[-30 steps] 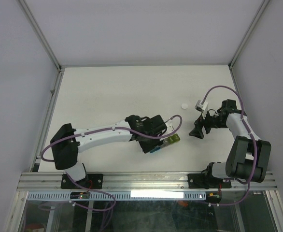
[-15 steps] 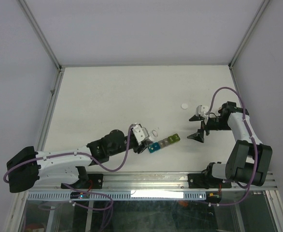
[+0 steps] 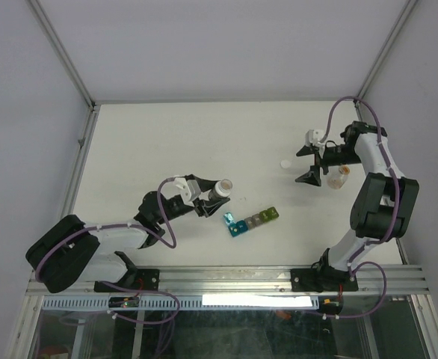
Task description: Sort the pills into containers
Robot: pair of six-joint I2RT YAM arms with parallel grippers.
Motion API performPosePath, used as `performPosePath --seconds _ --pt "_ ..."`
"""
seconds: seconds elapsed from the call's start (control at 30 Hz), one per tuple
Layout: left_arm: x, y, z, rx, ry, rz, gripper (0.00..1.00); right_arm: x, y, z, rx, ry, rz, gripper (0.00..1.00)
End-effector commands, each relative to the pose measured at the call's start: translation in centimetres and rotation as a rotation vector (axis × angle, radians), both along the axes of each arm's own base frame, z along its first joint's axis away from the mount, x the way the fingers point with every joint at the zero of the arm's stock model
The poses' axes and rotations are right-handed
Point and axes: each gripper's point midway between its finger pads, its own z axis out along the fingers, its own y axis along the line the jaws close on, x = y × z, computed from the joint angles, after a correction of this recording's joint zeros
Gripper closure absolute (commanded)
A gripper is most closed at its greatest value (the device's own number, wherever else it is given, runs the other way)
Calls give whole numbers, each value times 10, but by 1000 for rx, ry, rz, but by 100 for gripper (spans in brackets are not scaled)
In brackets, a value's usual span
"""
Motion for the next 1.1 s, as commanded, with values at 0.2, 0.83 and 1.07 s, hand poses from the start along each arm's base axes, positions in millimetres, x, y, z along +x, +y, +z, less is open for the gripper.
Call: performPosePath --seconds 0.2,0.83,1.07 --pt "37 -25 53 -69 -211 -37 100 61 -3 -16 -214 -164 -84 1" --pt "49 -11 -24 76 -119 44 100 110 -2 -93 -416 20 -73 18" --pt "52 -13 -28 99 -107 42 100 112 -3 -107 -451 65 -69 23"
